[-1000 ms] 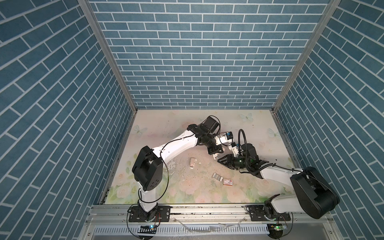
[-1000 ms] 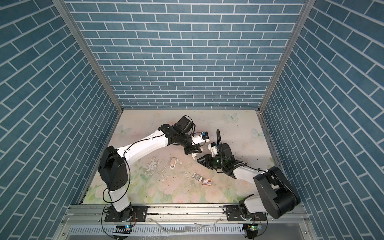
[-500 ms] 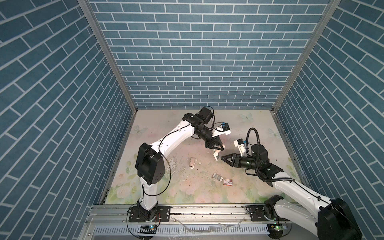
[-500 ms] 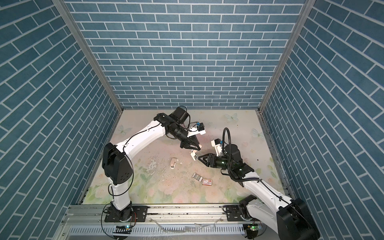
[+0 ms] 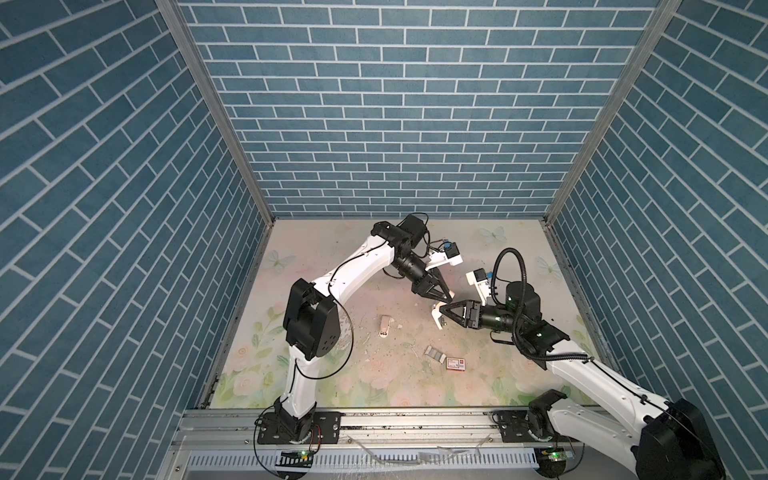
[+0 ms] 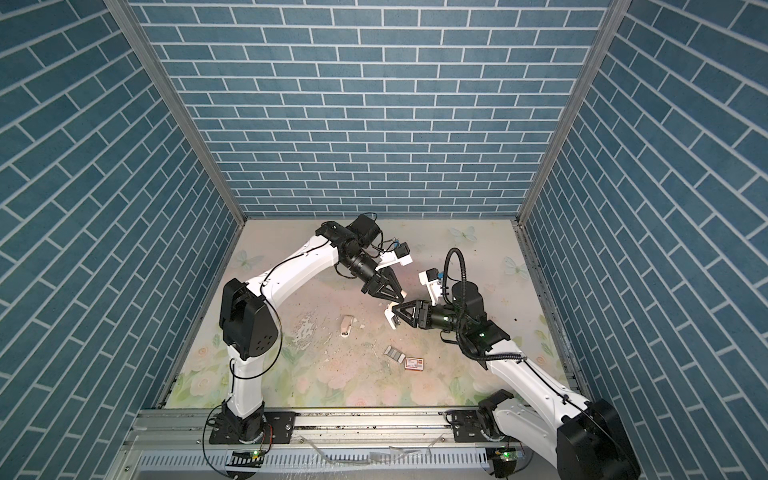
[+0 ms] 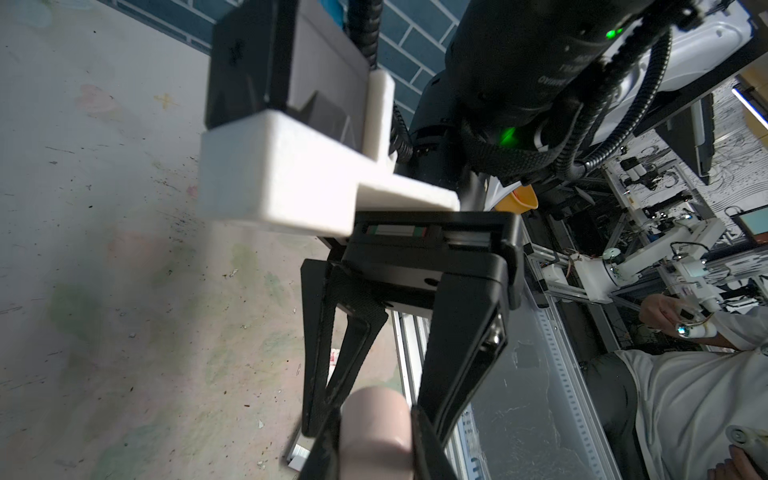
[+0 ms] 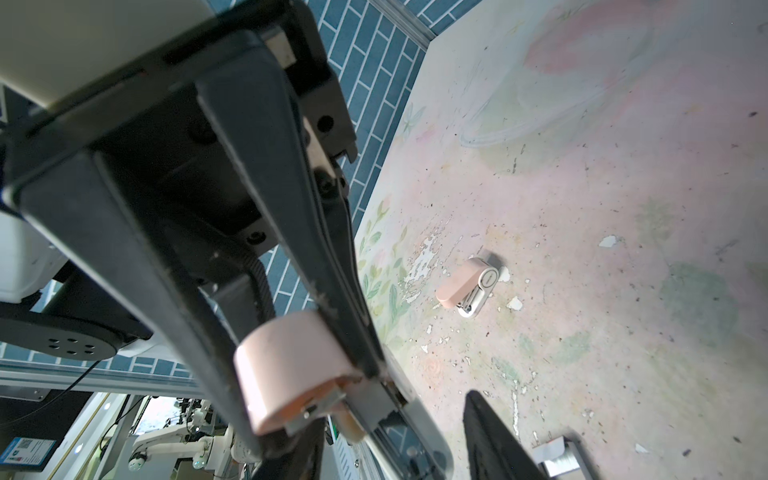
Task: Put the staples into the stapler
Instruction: 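Lift the pink stapler with the left gripper while right gripper grasps its other end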
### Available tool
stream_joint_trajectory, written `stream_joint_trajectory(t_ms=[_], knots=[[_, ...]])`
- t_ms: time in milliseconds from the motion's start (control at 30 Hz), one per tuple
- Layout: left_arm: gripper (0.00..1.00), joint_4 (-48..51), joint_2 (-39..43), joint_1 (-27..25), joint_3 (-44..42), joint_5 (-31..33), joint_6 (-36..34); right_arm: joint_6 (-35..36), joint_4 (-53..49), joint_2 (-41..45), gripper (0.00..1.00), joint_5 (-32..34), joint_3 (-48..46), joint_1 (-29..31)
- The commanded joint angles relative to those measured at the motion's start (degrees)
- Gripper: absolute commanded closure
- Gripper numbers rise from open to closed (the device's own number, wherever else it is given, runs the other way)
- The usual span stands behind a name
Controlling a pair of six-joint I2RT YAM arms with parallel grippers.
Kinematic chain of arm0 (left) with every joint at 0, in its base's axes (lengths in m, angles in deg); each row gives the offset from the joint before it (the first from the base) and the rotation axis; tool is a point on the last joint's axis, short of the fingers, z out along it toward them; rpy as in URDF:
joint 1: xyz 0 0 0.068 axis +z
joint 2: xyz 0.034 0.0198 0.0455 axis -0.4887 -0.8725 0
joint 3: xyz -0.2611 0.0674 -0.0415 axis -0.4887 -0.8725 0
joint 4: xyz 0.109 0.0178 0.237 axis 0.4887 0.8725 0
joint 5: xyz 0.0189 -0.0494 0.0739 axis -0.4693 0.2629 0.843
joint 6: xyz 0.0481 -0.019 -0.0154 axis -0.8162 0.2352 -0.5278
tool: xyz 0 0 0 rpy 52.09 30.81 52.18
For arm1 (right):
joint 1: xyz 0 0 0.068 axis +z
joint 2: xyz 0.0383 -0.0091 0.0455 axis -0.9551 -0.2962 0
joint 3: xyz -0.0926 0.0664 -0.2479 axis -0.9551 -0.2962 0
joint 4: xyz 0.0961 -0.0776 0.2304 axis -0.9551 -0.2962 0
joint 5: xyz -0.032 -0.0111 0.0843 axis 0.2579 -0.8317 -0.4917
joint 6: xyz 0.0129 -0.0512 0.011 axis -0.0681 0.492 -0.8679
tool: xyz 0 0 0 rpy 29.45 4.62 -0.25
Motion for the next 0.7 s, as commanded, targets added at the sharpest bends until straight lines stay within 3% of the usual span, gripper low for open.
stream_joint_trajectory(t_ms=[0,267,500,600,667], knots=[[1.0,1.84,-1.42,0.41,1.95,-4.76,0.96,-1.49,3.75,-1.54,0.47,-2.0,2.46,1.05],[1.0,1.54,-2.31,0.71,2.26,-7.07,2.07,-2.49,7.81,-5.2,0.54,-2.5,2.37,2.25],[1.0,0.98,-1.71,1.15,1.14,-7.45,2.48,-3.03,8.79,-6.14,0.76,-1.72,1.7,2.3],[0.96,-0.41,-1.14,1.33,0.21,-7.8,3.69,-2.77,8.41,-6.14,0.83,-0.95,1.66,2.31],[0.85,-1.06,-0.7,1.41,-0.31,-7.52,4.05,-2.59,8.06,-6.23,0.85,-0.44,1.75,2.28]])
